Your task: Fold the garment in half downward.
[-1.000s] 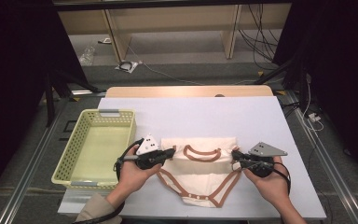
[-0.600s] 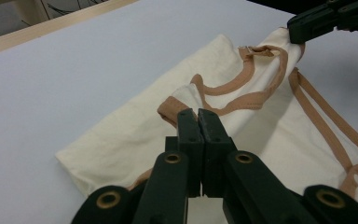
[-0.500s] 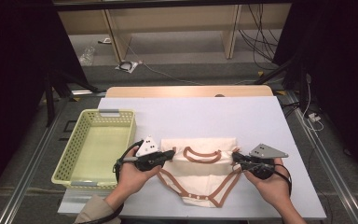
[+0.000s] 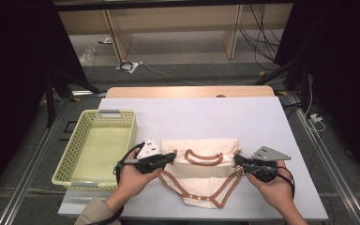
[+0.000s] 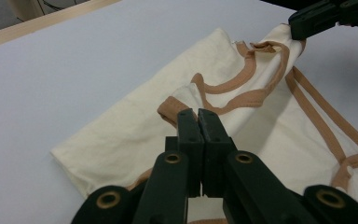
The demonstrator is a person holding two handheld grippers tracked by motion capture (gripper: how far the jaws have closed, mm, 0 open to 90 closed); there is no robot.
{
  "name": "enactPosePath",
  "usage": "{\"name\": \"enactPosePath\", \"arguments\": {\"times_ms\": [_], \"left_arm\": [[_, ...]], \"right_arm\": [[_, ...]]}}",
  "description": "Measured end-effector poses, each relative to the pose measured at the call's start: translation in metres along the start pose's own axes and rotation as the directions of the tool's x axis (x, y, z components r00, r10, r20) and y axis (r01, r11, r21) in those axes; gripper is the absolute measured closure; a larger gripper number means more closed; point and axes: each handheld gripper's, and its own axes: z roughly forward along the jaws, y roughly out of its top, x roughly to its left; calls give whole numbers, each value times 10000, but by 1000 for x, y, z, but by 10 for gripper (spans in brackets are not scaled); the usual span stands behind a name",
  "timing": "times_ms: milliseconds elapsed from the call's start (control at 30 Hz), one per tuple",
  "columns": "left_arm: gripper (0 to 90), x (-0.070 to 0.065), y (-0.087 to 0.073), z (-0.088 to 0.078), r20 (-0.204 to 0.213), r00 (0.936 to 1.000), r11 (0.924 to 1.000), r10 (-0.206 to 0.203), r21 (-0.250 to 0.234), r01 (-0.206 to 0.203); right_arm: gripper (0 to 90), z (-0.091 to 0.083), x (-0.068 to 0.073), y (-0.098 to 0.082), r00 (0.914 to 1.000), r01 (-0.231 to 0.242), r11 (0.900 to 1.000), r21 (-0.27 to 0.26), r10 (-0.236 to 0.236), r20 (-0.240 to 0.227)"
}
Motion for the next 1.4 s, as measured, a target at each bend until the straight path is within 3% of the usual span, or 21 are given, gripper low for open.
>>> {"name": "enactPosePath", "arguments": {"times_ms": [1400], "left_arm": [[881, -9, -10, -2, 268, 9994, 9980, 235, 588, -250]], "right_arm": [[874, -8, 8, -10, 9983, 233, 9982, 560, -202, -552]]}}
